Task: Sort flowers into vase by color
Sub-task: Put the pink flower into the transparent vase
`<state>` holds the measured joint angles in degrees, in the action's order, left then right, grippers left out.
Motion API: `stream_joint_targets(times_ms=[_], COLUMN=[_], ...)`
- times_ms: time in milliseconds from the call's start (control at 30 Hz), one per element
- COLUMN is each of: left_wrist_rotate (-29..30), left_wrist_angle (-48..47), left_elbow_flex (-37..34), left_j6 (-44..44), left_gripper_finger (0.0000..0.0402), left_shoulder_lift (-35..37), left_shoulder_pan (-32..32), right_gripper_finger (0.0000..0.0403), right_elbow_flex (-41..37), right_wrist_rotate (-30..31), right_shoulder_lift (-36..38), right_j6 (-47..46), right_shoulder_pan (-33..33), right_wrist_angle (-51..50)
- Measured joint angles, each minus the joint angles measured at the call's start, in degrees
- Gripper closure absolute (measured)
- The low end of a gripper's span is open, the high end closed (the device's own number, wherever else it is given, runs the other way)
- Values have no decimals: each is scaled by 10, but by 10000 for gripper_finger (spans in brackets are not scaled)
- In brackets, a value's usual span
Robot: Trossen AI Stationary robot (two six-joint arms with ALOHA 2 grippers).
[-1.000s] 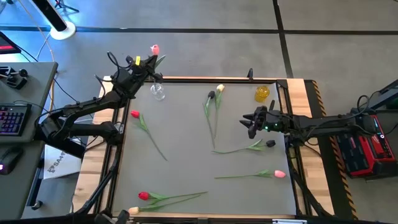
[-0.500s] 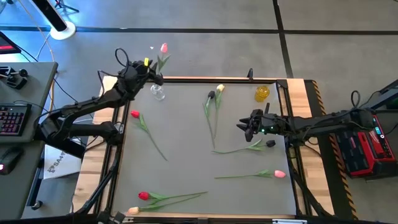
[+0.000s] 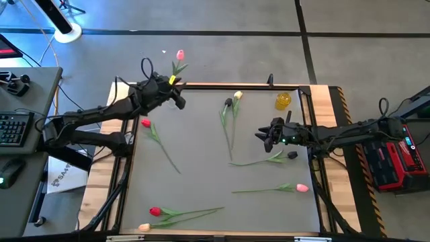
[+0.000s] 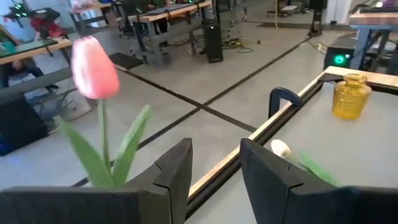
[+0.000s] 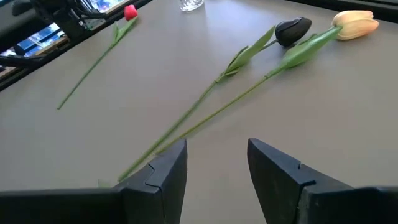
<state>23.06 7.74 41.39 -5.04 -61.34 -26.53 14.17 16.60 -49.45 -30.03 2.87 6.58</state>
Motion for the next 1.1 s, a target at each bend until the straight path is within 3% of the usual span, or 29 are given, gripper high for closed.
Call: stream_joint_targets(times_ms=[300, 733, 900, 1000, 1100], left_wrist_rotate=[1, -6, -33, -77, -96], left_wrist_angle=[17, 132, 104, 102, 103], left_elbow_flex=[0, 2, 15, 21, 28], left_j6=[36, 122, 147, 118, 70], left_gripper_finger=[282, 282, 282, 282, 282], left_shoulder_lift=[-43, -238, -243, -241, -241], left_shoulder_pan=[73, 147, 160, 180, 205], right_gripper_finger=[247, 247, 247, 247, 247], right_elbow_flex=[0, 0, 0, 0, 0], right_wrist_rotate=[21, 42, -43, -121, -158], right_shoulder_lift=[-3, -78, -79, -79, -79], right_j6=[-8, -45, -49, -40, -31], right_shoulder_pan=[0, 0, 0, 0, 0], right_wrist_angle=[-3, 3, -13, -17, -24])
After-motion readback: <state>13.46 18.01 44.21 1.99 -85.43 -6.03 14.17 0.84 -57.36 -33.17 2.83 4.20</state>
